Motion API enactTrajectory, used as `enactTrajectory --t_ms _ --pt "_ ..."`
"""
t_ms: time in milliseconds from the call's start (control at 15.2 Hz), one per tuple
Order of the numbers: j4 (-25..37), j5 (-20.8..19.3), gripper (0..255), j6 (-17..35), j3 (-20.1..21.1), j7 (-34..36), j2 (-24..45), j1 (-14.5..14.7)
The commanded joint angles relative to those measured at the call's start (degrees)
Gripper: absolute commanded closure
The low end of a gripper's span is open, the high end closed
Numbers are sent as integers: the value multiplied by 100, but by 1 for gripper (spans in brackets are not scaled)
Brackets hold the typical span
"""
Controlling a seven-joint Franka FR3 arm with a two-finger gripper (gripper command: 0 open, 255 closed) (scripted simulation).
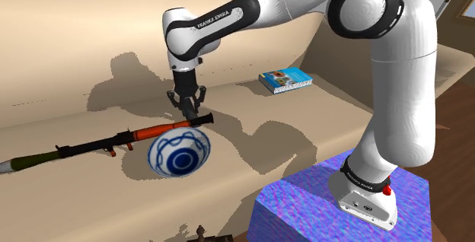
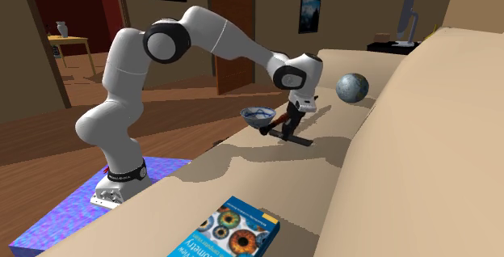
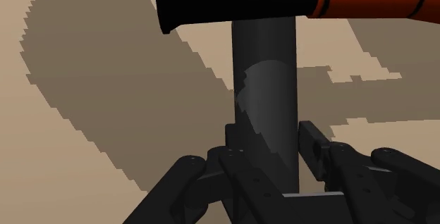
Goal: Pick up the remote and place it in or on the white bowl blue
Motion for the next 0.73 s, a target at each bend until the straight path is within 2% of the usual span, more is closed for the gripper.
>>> enactTrajectory --t_ms 0,660 --pt "51 10 255 -118 3 -1 -66 -13" --pt "473 42 255 -775 27 63 -308 -29"
